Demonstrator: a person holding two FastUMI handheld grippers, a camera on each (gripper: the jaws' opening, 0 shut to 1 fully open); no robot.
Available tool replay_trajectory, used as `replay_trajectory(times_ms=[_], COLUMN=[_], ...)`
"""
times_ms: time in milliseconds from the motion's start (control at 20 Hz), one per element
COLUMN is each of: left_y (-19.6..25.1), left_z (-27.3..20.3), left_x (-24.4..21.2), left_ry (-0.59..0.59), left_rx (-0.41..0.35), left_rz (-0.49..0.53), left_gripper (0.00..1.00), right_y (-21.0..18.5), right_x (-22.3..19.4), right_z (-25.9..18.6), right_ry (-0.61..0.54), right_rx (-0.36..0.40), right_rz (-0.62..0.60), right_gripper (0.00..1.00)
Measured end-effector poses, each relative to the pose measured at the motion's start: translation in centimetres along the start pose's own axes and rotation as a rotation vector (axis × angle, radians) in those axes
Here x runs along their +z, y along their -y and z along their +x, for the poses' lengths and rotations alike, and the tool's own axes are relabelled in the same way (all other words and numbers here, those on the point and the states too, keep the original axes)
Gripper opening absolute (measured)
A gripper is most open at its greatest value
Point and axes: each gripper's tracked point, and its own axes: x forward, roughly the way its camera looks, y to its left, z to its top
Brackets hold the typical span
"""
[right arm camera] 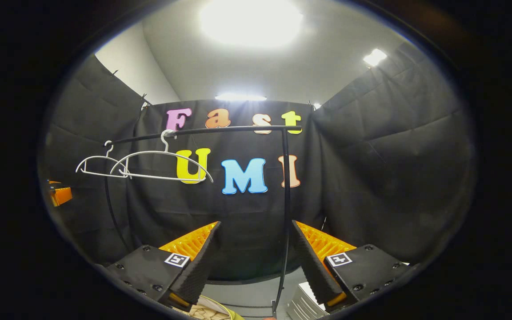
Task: Grasp the clothes on the hanger with both hands and then place them into the laundry hamper below.
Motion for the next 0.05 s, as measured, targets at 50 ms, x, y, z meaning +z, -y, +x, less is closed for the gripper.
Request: replay_trajectory(times_ms=[50], left_y=[0.16], left_z=[0.06], left_x=[-0.02], left_ry=[0.000], left_rx=[-0.003], left_rz=[0.001], left_gripper=[0.99], right_y=[-0.08], right_x=[-0.19], right_z=[0.06], right_ry=[-0.005], right_rx=[0.001], right_rz=[0.000], right_gripper=[0.96])
